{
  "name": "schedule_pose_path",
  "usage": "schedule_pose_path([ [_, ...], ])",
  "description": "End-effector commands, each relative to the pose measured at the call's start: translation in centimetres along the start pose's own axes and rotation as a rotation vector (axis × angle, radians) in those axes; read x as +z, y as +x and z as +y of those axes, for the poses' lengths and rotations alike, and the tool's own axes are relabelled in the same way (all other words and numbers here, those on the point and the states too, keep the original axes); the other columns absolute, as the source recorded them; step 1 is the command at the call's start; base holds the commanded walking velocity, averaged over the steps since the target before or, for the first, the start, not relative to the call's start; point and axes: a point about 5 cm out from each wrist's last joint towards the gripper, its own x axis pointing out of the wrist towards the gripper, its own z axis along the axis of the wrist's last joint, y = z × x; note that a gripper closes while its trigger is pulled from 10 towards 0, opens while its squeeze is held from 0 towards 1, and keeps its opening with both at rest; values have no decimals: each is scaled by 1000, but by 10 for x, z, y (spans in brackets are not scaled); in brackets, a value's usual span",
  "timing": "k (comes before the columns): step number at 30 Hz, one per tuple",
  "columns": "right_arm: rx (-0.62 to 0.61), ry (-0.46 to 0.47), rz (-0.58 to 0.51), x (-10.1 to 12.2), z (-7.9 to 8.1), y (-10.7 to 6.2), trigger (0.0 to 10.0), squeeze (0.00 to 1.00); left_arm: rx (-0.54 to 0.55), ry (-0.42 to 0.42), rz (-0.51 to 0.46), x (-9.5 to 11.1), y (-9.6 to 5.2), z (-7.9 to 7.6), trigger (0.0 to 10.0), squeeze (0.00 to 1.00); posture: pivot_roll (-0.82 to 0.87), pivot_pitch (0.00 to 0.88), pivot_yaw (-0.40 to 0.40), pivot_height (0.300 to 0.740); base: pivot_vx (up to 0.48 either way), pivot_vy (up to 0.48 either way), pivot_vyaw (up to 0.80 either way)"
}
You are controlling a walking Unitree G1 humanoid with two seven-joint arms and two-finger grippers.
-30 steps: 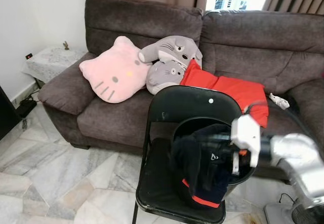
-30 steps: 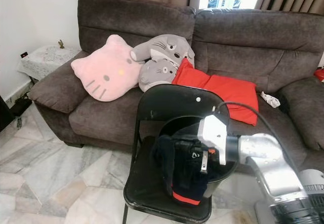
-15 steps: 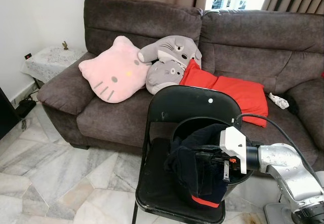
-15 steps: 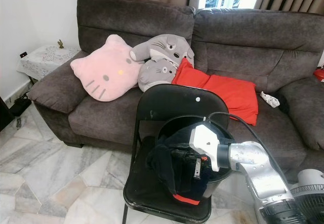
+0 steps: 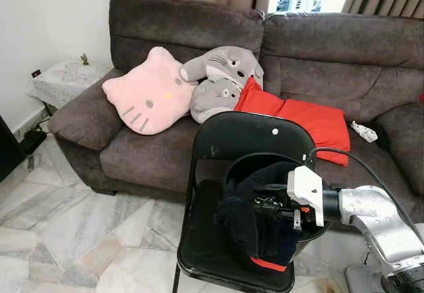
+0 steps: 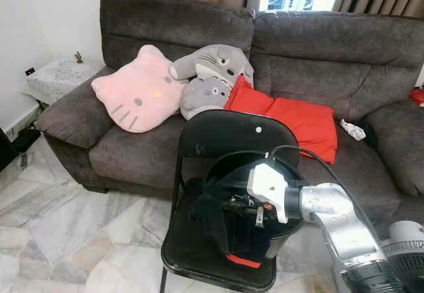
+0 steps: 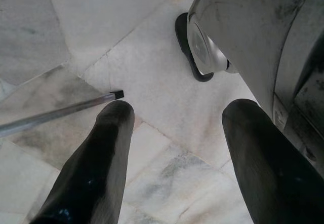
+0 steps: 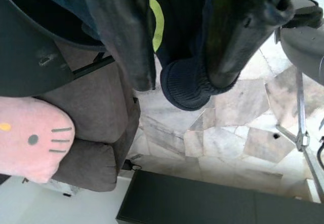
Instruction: Hang hanger
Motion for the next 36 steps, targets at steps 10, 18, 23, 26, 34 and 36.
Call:
schedule_pose_path([
  [10,184,-44,194,-13,18,-14,10000,1000,-8,6,23,-5,-1,-2,10000,0,-80,1,-19,740,0,0,0],
  [18,143,-68,223,-17,15,-15,10000,0,-13,10,25,-6,-1,-3,10000,0,-78,0,-23,740,0,0,0],
  [23,125,-91,253,-17,16,-17,10000,0,-14,10,25,-6,-1,-4,10000,0,-80,0,-28,740,0,0,0],
  [26,65,-144,324,-25,16,-21,10000,0,-14,8,24,-6,-1,-4,10000,0,-83,0,-32,740,0,0,0],
  [34,-133,-270,364,-42,29,-17,10000,0,-14,0,21,-4,0,-4,10000,0,-93,16,-44,740,0,0,0],
  [36,-178,-265,345,-42,30,-15,10000,0,-14,-1,21,-4,0,-4,10000,0,-96,17,-44,740,0,0,0],
])
